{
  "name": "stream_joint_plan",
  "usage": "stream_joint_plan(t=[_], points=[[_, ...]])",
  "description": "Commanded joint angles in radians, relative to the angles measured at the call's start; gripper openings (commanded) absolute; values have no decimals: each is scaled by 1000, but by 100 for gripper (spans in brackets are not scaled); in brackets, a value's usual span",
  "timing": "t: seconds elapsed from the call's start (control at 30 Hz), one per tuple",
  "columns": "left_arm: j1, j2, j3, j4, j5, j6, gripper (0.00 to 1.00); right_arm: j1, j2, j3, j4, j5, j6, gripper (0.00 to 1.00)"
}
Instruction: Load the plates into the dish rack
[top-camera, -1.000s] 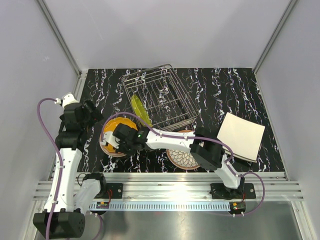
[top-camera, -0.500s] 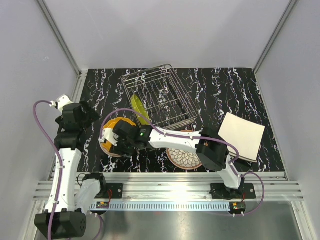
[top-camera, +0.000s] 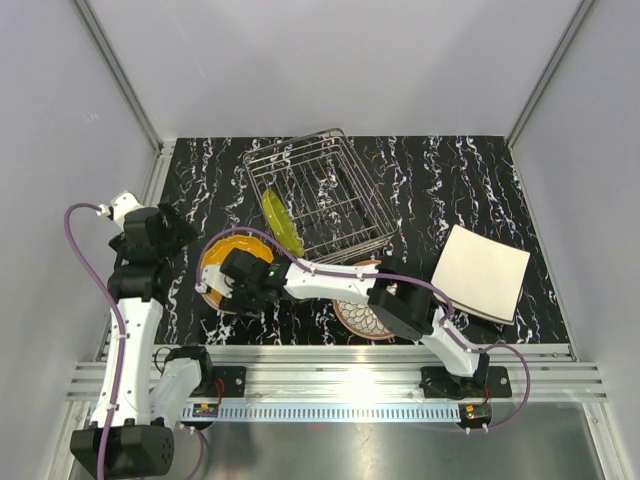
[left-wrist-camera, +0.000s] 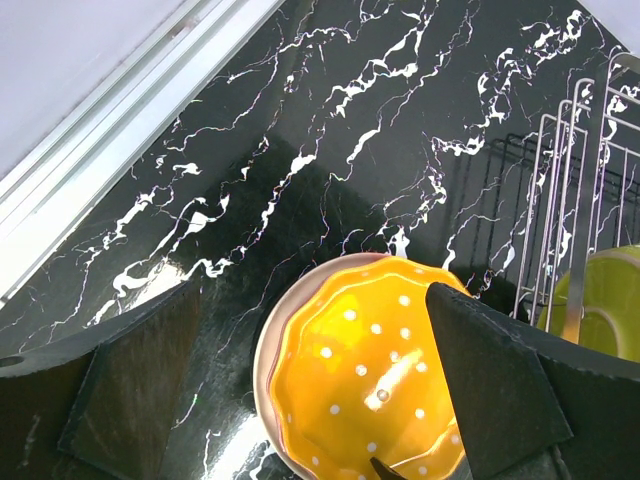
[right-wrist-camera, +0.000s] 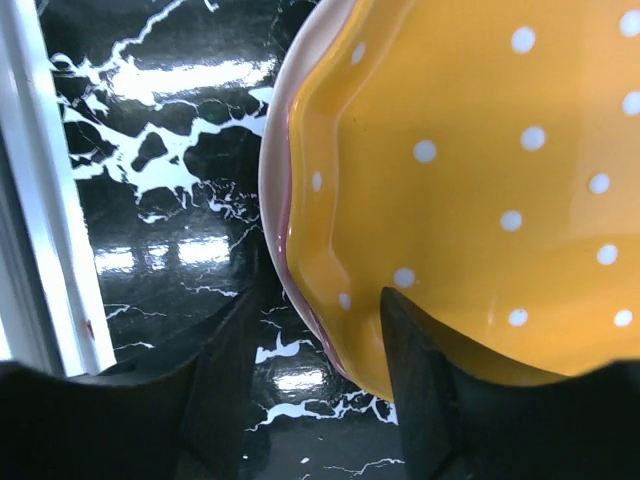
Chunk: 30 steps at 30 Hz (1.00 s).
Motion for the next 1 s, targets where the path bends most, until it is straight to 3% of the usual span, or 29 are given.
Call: stream_joint_plan(t=[0.0, 0.03, 0.1, 0.2, 0.43, 0.67, 0.97], points=[[8, 3, 16, 39, 15, -5, 99, -1, 6, 38, -20, -9, -2, 57], [9, 2, 18, 38, 17, -5, 99, -3, 8, 39, -29, -12, -2, 53], [9, 2, 16, 38, 17, -5, 99, -1, 8, 44, -35, -15, 0, 33], [11, -4, 15, 39, 17, -4, 99, -3, -3, 47, -50, -35, 4, 16], [11, -7, 13, 41, 17, -4, 99, -1, -76, 64, -78, -108, 21, 0], [13, -20, 12, 35, -11, -11, 99, -1, -135, 50, -28, -153, 65, 0], [17, 20, 10, 32, 9, -8, 99, -12, -260, -39, 241, -184, 236, 0]])
